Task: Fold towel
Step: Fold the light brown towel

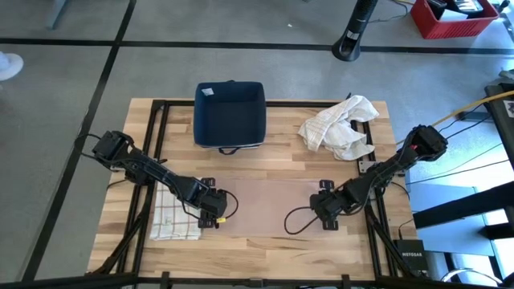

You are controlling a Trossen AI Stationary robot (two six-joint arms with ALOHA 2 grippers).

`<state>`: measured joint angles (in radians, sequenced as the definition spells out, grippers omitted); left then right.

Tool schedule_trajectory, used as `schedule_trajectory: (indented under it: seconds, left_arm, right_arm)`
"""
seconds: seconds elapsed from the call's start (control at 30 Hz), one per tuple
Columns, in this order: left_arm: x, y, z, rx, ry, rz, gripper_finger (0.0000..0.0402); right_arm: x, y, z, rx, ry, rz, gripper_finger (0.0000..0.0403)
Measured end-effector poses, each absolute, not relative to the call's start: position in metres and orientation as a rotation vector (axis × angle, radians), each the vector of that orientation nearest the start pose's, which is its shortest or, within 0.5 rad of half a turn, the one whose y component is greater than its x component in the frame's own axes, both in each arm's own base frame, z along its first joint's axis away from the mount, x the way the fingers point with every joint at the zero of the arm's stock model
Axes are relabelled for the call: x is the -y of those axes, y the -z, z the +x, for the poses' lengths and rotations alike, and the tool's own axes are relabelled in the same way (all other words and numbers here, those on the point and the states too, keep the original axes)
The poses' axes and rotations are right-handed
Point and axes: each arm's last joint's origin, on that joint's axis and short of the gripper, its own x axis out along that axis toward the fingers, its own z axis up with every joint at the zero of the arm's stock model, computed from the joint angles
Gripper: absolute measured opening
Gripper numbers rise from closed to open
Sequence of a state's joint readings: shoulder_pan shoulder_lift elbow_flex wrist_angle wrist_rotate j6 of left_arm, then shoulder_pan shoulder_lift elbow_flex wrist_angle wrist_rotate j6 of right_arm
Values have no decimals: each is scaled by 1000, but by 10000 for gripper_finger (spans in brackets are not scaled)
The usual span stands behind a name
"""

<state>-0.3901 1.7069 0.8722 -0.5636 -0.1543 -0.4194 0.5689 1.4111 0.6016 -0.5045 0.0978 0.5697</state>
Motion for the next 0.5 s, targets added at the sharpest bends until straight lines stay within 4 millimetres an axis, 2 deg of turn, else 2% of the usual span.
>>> schedule_trajectory:
  seconds: [0.3, 0.4, 0.5]
  left_arm:
    - [103, -129, 261, -1355, -88, 27, 183]
    - [104, -129, 261, -1354, -83, 33, 151]
    - [104, -128, 261, -1355, -89, 38, 105]
  right_arm:
    - [-107, -123, 174, -1313, -32, 18, 192]
    - [-107, -122, 173, -1316, -33, 14, 174]
    - [-107, -122, 172, -1323, -31, 11, 131]
